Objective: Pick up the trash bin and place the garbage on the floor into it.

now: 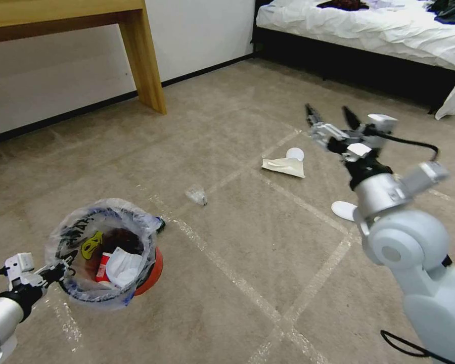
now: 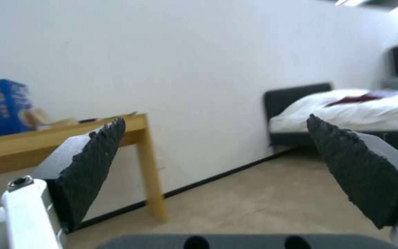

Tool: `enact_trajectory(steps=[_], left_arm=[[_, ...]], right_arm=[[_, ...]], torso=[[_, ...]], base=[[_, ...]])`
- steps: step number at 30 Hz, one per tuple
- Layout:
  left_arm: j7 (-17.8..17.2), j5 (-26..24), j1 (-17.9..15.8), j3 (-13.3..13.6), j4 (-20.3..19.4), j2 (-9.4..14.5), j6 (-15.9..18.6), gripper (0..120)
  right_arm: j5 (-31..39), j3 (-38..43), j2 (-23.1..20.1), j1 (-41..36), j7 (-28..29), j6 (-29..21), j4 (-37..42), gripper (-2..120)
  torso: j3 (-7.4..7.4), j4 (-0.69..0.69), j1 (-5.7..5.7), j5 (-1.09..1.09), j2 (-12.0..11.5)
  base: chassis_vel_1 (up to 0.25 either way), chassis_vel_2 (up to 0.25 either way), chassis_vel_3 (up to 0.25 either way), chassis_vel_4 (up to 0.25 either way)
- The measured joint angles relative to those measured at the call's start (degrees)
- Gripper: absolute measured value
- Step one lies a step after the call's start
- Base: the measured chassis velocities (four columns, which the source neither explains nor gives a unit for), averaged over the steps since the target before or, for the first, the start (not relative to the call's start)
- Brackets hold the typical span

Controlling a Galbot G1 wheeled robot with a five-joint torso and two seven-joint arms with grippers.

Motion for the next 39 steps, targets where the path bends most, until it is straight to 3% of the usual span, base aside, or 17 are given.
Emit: enact_trajectory(steps=[4,8,12,20,31,39], left_arm=[[-0.12,0.13,0.04,0.0,-0.33,-0.25,-0.02,1],[-0.5,0.7,0.0,0.02,-0.87,-1.12,-0.17,1],[-0.73,1.1,-0.07,0.32,-1.41,-2.29,-0.21,1],[-0.79,1.48,-0.16,0.58,-1.76,-3.78,-0.26,1],[-0.61,1.57,0.53,-0.04,-1.94,-4.94,-0.35,1],[-0.41,1.57,0.86,-0.45,-1.79,-5.12,-0.45,1]], right_arm=[[-2.01,1.4,2.0,-2.2,-1.0,1.65,0.23,100],[-6.26,2.96,6.01,-7.21,-2.85,5.8,0.4,100],[-11.72,3.5,10.15,-11.46,-4.57,10.4,-0.82,100],[-17.27,2.35,14.22,-15.96,-5.56,14.28,-2.95,100],[-23.5,1.22,15.99,-17.21,-9.08,15.62,-5.2,100],[-24.14,0.86,16.01,-17.5,-9.23,15.98,-5.75,100]], torso=[[-0.01,-0.01,0.0,0.02,0.0],[0.0,0.06,0.0,-0.01,-0.01],[0.0,0.04,0.0,0.0,0.0],[0.0,0.03,0.0,-0.01,0.0],[0.0,0.03,0.0,-0.01,0.0],[0.01,0.04,-0.01,0.0,0.0]], base=[[0.0,0.0,0.0,0.0],[0.0,0.0,0.0,0.0],[0.0,0.0,0.0,0.0],[0.0,0.0,0.0,0.0],[0.0,0.0,0.0,0.0],[-0.066,0.089,0.081,-0.069]])
